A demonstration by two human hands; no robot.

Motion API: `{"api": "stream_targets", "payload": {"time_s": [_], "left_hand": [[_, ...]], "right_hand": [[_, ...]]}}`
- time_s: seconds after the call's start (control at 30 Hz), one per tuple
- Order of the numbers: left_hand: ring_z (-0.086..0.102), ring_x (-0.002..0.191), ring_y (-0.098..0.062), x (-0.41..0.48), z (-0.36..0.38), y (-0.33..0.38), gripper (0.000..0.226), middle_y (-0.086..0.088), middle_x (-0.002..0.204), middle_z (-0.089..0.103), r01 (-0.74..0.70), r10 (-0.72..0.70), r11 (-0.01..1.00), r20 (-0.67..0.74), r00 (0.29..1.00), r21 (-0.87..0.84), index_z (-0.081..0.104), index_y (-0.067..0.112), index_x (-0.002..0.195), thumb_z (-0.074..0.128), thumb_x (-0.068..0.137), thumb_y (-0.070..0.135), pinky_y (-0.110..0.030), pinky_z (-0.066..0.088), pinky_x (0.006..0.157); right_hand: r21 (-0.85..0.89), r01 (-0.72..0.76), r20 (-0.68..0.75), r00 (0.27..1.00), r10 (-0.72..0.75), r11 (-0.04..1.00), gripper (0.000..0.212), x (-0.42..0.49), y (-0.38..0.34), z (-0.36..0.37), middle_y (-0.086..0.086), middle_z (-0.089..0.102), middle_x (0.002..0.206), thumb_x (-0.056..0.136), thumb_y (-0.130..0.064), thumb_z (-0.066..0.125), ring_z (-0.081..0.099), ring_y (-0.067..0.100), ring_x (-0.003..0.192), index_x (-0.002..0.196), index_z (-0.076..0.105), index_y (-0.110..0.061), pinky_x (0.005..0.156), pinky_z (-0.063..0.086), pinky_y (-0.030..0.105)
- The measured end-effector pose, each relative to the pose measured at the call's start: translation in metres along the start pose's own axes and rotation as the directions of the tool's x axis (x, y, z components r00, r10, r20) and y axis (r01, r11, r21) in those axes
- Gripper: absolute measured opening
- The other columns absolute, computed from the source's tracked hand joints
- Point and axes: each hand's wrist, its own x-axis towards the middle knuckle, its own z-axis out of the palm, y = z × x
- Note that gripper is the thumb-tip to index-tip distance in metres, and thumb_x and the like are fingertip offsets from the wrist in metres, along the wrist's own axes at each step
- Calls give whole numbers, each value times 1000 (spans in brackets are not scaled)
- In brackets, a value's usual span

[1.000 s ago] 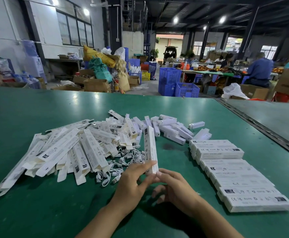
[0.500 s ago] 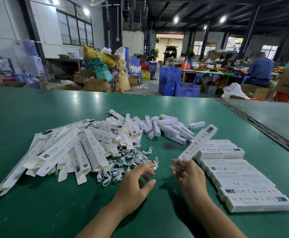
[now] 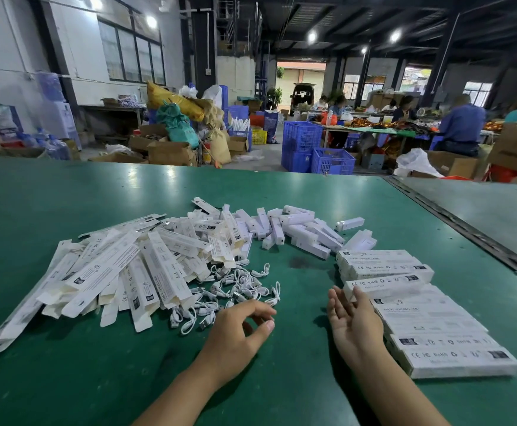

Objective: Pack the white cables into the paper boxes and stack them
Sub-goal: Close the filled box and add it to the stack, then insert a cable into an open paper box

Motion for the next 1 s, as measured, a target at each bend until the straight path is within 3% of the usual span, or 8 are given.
{"api": "stream_targets", "payload": {"time_s": [0.1,0.23,0.3,0.37,0.47,0.63,0.77,1.0], "left_hand": [[66,87,-2,0,0,0,21,23,90,70,1,-1,1000,1,1000,-7,73,32,93,71,89,11,-14,51,76],[66,86,-1,0,0,1,19,25,89,69,2,-2,1000,10,1000,3,72,31,93,70,89,13,-13,50,74],[65,86,0,0,-1,2,19,26,89,68,0,0,1000,11,1000,6,72,31,92,70,90,12,-12,50,73],[65,86,1,0,-1,3,20,27,89,68,-5,5,1000,7,1000,11,72,31,92,70,90,11,-11,49,73],[65,87,1,0,-2,4,22,27,89,68,-11,11,1000,-7,1000,14,71,32,90,71,89,10,-10,48,73],[65,86,0,-1,-2,4,23,26,88,69,-5,5,1000,-19,1000,15,71,34,88,71,89,11,-11,49,73],[66,82,-3,-2,-1,2,21,21,87,71,-5,6,1000,-55,998,4,73,32,86,71,89,11,-14,50,70],[62,78,-1,2,-2,-1,23,15,80,70,-4,31,996,-302,953,92,71,26,83,71,87,4,-11,45,67]], "right_hand": [[32,-29,41,999,28,999,25,2,-5,-1,15,64,113,98,-15,56,67,21,99,117,56,1,68,60,21],[-82,-56,3,998,57,995,9,1,-4,-2,22,57,123,100,1,45,62,30,112,104,53,4,76,61,31],[-199,-27,-50,999,17,980,10,0,3,-1,25,58,118,99,3,43,65,33,105,98,53,5,74,58,34],[-291,32,-74,996,-56,956,12,-1,11,0,25,62,110,98,3,43,69,31,92,104,52,6,70,55,30],[-355,140,-24,987,-159,924,12,-1,16,1,17,64,102,97,2,45,70,28,87,106,49,-6,68,54,30],[-296,146,58,989,-135,944,26,4,8,1,15,62,105,98,5,46,68,28,87,120,45,-9,71,59,31],[-282,134,58,991,-122,950,27,7,2,1,19,63,101,95,6,48,67,27,82,119,48,-7,74,53,31],[-246,118,53,993,-108,962,34,11,-3,0,18,62,103,94,8,49,66,25,81,122,47,-11,71,51,29]]}}
